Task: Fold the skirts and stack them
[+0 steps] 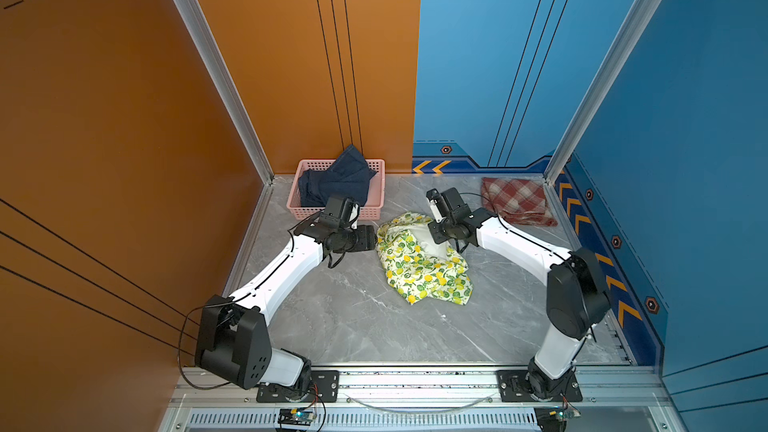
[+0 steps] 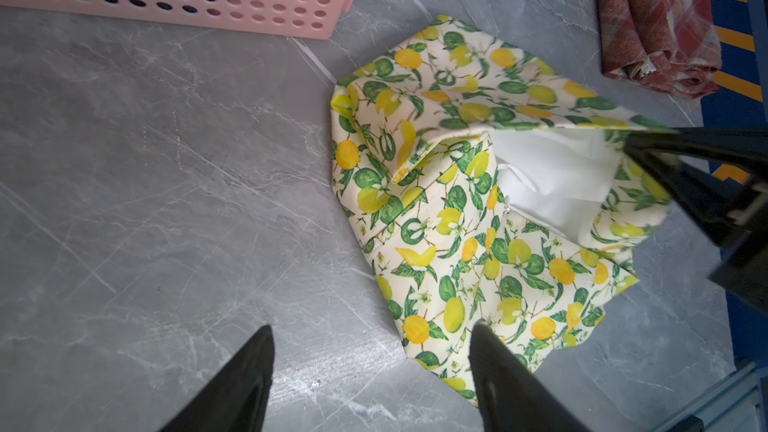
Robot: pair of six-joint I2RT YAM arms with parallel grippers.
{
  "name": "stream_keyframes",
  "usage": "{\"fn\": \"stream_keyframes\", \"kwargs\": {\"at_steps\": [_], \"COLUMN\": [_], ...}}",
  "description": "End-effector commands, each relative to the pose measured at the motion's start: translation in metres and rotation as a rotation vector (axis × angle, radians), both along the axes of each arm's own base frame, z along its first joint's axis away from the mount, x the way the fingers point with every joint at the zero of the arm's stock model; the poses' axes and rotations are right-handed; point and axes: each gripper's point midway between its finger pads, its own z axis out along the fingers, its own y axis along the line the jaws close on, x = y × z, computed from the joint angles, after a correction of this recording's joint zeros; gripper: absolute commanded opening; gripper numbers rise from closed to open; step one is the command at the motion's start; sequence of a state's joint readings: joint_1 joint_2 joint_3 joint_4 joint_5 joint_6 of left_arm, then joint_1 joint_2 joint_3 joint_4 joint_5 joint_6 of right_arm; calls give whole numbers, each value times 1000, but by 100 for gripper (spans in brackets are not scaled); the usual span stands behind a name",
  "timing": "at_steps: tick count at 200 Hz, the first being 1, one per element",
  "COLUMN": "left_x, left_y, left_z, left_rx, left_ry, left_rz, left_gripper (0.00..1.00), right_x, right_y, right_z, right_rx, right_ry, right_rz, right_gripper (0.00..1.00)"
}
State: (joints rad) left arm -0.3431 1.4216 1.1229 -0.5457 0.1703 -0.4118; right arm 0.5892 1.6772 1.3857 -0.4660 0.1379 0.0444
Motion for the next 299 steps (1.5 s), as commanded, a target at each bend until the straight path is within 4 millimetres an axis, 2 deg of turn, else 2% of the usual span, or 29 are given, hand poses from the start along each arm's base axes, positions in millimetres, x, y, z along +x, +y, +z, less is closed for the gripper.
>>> {"fn": "stream_keyframes", "kwargs": {"at_steps": [1, 12, 30, 43, 46, 65, 84, 102, 104, 107, 119, 147, 167, 192, 204, 207, 219, 254, 299], "left_x": [-8, -10, -14, -17, -18, -22, -24, -24, -28, -30, -31, -38, -51, -68, -72, -74, -79, -88, -72], "left_y": [0, -1, 0, 1, 2, 3, 1, -5, -4, -5, -13, -39, -61, -86, -99, -102, -111, -138, -158], "left_z": [2, 4, 6, 8, 8, 10, 14, 25, 17, 16, 22, 37, 42, 40, 45, 46, 46, 39, 15], "left_rx": [-30, -38, -44, -47, -47, -54, -72, -114, -112, -118, -159, -239, -218, -207, -228, -231, -223, -134, 70], "left_ry": [6, 2, -5, -14, -15, -21, -31, -57, -41, -40, -65, -136, -199, -283, -361, -374, -425, -555, -651], "left_rz": [-3, -9, -9, -8, -8, -9, -12, -32, -34, -39, -68, -177, -272, -343, -362, -365, -371, -390, -358], "left_gripper": [75, 75, 75, 75, 75, 75, 75, 75, 75, 75, 74, 72, 72, 73, 74, 74, 75, 77, 78], "right_x": [-21, -31, -44, -49, -56, -66, -72, -75, -76, -77, -82, -84, -85, -87, -89, -84, -82, -81, -87], "right_y": [-4, -4, -2, -3, 6, 12, 19, 21, 20, 20, 17, 1, -8, -10, -6, -13, -14, -6, 1], "right_z": [89, 123, 161, 179, 186, 214, 229, 224, 224, 224, 223, 199, 181, 160, 152, 150, 144, 140, 149], "right_rx": [80, 118, 130, 122, 121, 97, 103, 65, 64, 63, 70, 84, 173, 312, 378, 390, 432, 553, 650], "right_ry": [-148, -199, -259, -290, -302, -369, -393, -383, -385, -384, -379, -322, -249, -163, -127, -125, -106, -79, -86], "right_rz": [-3, 3, 15, 17, 39, 59, 83, 96, 96, 98, 98, 40, -16, -66, -81, -109, -142, -185, -194], "right_gripper": [0, 0, 0, 0, 0, 0, 0, 0, 0, 0, 0, 0, 0, 0, 0, 0, 0, 0, 0]}}
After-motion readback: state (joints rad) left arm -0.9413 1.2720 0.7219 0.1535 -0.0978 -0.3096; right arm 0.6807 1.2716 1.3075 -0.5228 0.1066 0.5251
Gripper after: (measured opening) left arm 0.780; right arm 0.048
